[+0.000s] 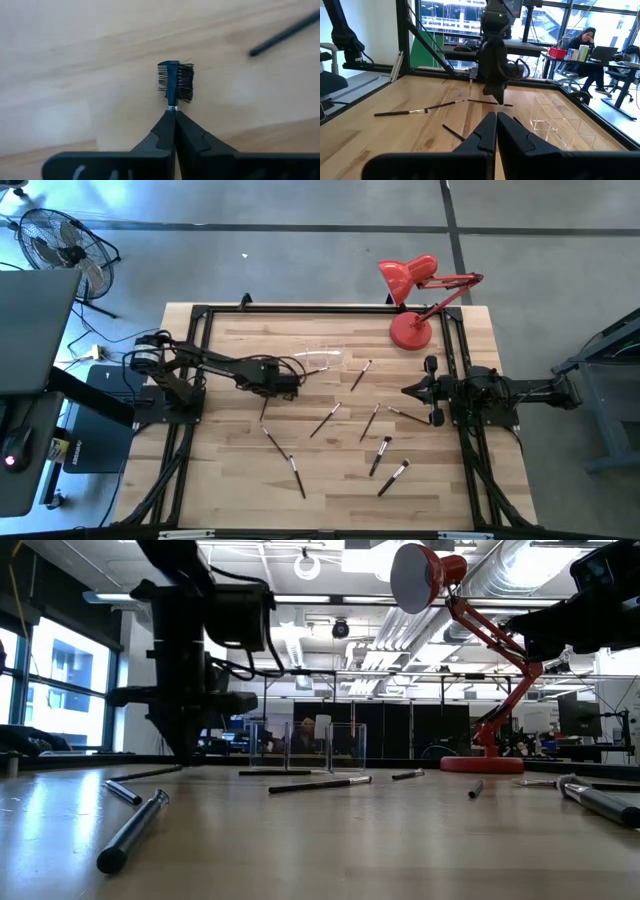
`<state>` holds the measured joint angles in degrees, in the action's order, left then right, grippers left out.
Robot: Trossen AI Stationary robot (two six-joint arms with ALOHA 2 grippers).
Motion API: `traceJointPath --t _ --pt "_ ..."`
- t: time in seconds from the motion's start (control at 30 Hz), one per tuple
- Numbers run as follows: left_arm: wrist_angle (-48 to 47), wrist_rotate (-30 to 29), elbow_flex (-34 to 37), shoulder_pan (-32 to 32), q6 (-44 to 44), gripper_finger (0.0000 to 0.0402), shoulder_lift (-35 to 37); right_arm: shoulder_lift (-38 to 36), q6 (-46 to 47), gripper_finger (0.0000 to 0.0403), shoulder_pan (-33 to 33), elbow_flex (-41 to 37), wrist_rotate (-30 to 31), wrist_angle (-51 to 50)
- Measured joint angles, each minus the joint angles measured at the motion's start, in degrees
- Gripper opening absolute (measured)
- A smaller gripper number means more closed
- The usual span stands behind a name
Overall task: Put items in baskets/containers
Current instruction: Put the black eye groomer brush into the transparent organizer
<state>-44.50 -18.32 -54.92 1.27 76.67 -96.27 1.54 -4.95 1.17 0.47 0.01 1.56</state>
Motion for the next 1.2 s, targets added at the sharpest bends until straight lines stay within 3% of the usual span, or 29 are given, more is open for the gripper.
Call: traceJointPath --t 0.57,0.83,1.0,1.2 --pt "-0.3 3.3 -1.3 -0.1 1.9 0.0001 0.1 0.0 0.0 0.0005 0.0 0.0 0.0 0.0" --pt "1.5 8.6 -2.1 -0.1 -1.3 0.0000 0.2 0.0 0.0 0.0004 0.0 0.0 0.0 0.0" --pt "0.9 10.3 -7.4 -1.4 -5.9 0.0000 0.2 0.0 0.0 0.0007 0.0 0.0 0.0 0.0" --pt "0.7 6.2 -17.9 -6.7 -9.4 0.0000 0.2 0.0 0.0 0.0008 0.0 0.0 0.0 0.0"
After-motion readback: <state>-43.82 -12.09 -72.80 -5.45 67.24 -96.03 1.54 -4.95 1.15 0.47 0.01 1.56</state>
